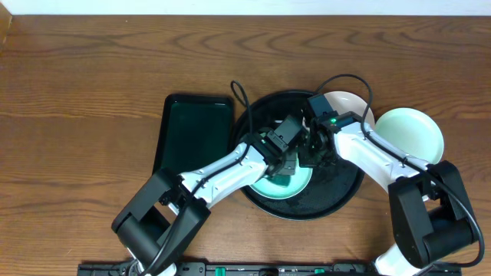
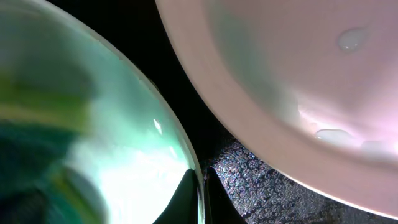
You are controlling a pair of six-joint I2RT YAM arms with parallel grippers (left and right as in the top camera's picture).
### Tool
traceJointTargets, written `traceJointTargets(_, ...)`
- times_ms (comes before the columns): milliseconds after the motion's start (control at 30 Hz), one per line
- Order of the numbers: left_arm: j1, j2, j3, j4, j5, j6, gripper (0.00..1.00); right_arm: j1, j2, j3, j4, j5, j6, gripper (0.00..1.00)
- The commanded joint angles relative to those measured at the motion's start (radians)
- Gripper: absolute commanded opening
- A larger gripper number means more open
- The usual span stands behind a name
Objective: Clean dirty plates on tray and stack at the side
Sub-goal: 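Scrub the pale green plate center once more with the sponge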
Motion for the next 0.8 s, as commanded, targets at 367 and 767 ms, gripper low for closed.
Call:
traceJointTargets(367, 0.121, 0.015, -0.011, -0.169, -0.084, -0.03, 0.15, 0.003, -0.002, -0.001, 0.001, 0.006, 0.008, 0.01)
traceJointTargets(767, 0.063, 0.015, -0.011, -0.11, 0.05, -0.044, 0.12, 0.003, -0.002, -0.001, 0.001, 0.006, 0.008, 0.01)
